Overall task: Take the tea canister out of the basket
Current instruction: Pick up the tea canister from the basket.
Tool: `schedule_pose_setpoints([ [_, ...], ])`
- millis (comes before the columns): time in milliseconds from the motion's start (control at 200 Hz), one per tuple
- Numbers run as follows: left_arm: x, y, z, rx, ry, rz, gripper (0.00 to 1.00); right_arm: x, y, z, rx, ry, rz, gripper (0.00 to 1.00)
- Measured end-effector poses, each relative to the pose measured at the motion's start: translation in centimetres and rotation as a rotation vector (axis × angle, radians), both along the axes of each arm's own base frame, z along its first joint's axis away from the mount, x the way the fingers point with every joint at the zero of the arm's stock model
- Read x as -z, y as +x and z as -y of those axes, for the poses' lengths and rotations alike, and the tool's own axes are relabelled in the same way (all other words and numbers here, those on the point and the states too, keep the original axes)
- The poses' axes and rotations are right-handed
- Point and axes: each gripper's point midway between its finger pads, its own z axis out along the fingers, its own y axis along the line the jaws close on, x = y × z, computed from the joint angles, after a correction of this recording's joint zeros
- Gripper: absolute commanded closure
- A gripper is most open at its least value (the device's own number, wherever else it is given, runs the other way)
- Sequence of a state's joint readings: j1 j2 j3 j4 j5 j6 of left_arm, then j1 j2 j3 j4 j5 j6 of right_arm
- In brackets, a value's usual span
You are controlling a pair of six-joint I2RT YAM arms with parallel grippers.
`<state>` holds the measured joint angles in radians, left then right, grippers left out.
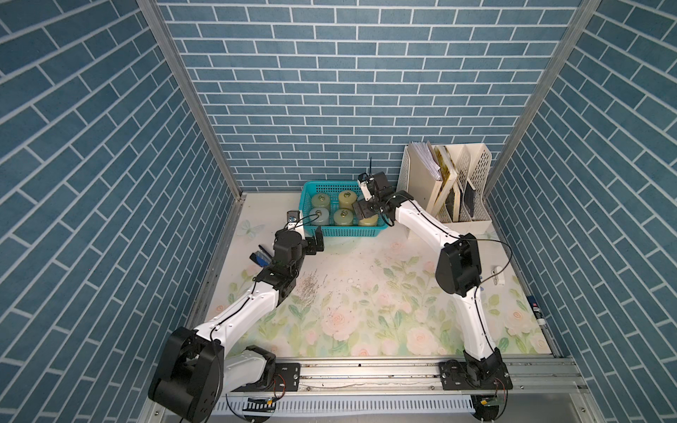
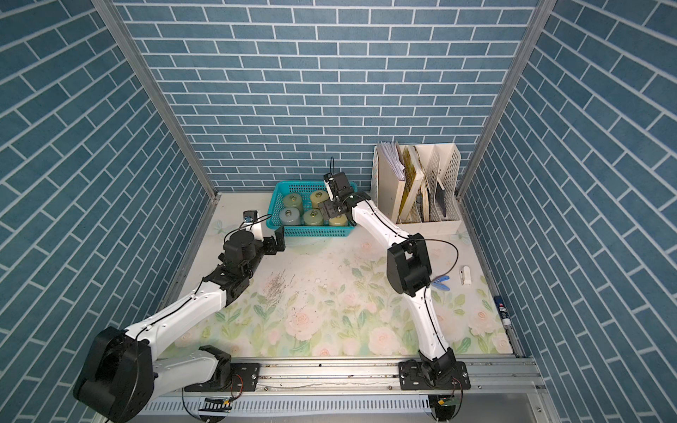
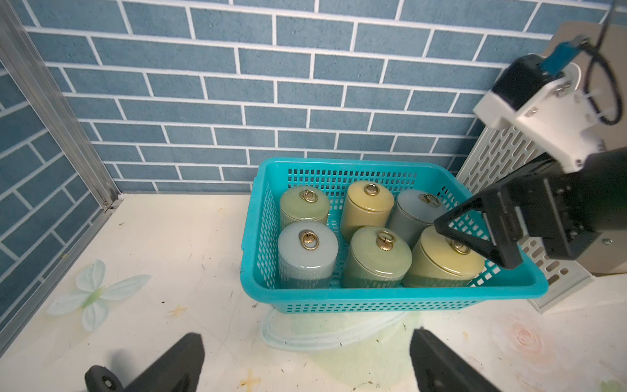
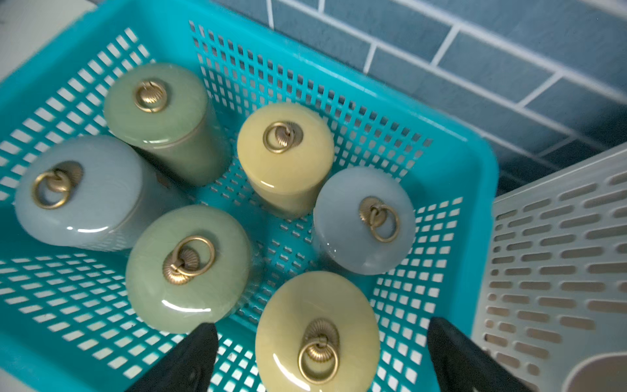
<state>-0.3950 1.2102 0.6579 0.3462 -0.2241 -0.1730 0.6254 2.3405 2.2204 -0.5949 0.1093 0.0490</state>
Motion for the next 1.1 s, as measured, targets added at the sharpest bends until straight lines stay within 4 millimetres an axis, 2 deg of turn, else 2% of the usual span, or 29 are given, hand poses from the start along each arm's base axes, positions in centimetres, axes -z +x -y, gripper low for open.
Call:
schedule_pose_setpoints([
  [145, 1.0, 0.3, 0.2, 0.003, 0.01, -0.023, 0.0, 2.3, 0.0, 0.1, -0.002, -0.037, -0.064, 0.0],
  [565, 1.7, 1.2, 1.1, 0.027, 0.013, -0.047, 0.0, 4.8, -0.6, 1.0, 0.002, -0.049, -0.16, 0.0],
  [790, 1.8, 1.2, 1.2, 0.032, 0.014, -0.052, 0.0, 4.9, -0.6, 0.9, 0.004, -0.029, -0.169, 0.01],
  [950, 1.2, 1.3, 1.6, 0.04, 0.009, -0.041, 0.0, 5.2, -0.5, 0.8, 0.0, -0.015, -0.178, 0.01],
  [1100, 0.9, 1.4, 1.7, 0.045, 0.008, -0.042, 0.0, 5.5, 0.0, 0.5, -0.001, -0.009, -0.175, 0.06],
])
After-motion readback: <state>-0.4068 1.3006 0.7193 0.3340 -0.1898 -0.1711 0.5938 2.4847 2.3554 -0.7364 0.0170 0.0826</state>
